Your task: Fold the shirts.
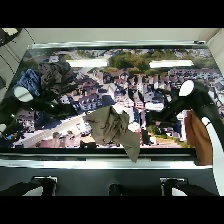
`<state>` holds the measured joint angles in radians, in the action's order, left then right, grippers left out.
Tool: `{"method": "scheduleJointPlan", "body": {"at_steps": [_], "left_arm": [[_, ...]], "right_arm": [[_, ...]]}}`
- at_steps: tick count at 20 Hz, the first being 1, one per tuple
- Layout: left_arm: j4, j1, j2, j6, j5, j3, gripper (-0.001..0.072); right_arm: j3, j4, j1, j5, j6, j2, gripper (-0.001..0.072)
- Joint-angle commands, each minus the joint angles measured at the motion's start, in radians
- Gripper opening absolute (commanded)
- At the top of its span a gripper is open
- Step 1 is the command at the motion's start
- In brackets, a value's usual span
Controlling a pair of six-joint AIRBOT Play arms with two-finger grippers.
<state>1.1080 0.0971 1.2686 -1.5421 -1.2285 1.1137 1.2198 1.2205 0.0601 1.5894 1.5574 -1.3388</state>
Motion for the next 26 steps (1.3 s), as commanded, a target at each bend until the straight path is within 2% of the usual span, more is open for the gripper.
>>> {"method": "scheduleJointPlan", "body": {"at_steps": [1,3,5,6,9,13,15,16,18,19,20,23,26], "left_arm": [[-0.059,0.003,0.045,-0.005,0.187,-0.168,0.0654],[-0.074,0.025,0.096,-0.005,0.265,-0.189,0.0651],[-0.124,0.045,0.142,-0.005,0.317,-0.188,0.0564],[-0.165,0.057,0.165,-0.002,0.342,-0.188,0.0554],[-0.211,0.094,0.225,0.003,0.39,-0.187,0.0555],[-0.285,0.127,0.241,0.028,0.471,-0.187,0.0536],[-0.328,0.144,0.256,0.028,0.478,-0.187,0.0448],[-0.332,0.153,0.266,0.028,0.478,-0.187,0.0436],[-0.337,0.162,0.28,0.024,0.477,-0.187,0.0213],[-0.339,0.161,0.281,0.024,0.478,-0.187,0.0058],[-0.339,0.159,0.278,0.025,0.478,-0.187,0.0036],[-0.338,0.158,0.269,0.04,0.456,-0.187,0.0034],[-0.338,0.158,0.257,0.044,0.435,-0.187,0.0034]], "right_arm": [[-0.099,-0.056,0.0,-0.002,-0.019,-0.021,0.0675],[-0.135,-0.058,0.0,-0.008,-0.021,-0.022,0.0675],[-0.154,-0.059,0.0,-0.032,-0.021,-0.022,0.0675],[-0.161,-0.059,0.0,-0.054,-0.021,-0.022,0.0675],[-0.164,-0.065,0.0,-0.092,-0.021,-0.024,0.0675],[-0.183,-0.118,0.0,-0.076,-0.021,-0.024,0.0677],[-0.221,-0.136,0.0,-0.1,-0.021,-0.024,0.0677],[-0.245,-0.141,0.0,-0.111,-0.021,-0.025,0.0677],[-0.294,-0.166,0.0,-0.135,-0.021,-0.026,0.0677],[-0.32,-0.193,0.0,-0.157,-0.021,-0.026,0.0677],[-0.349,-0.236,0.0,-0.187,-0.026,-0.026,0.0677],[-0.447,-0.364,0.002,-0.299,-0.055,-0.028,0.0677],[-0.515,-0.408,0.002,-0.352,-0.055,-0.063,0.0675]]}}
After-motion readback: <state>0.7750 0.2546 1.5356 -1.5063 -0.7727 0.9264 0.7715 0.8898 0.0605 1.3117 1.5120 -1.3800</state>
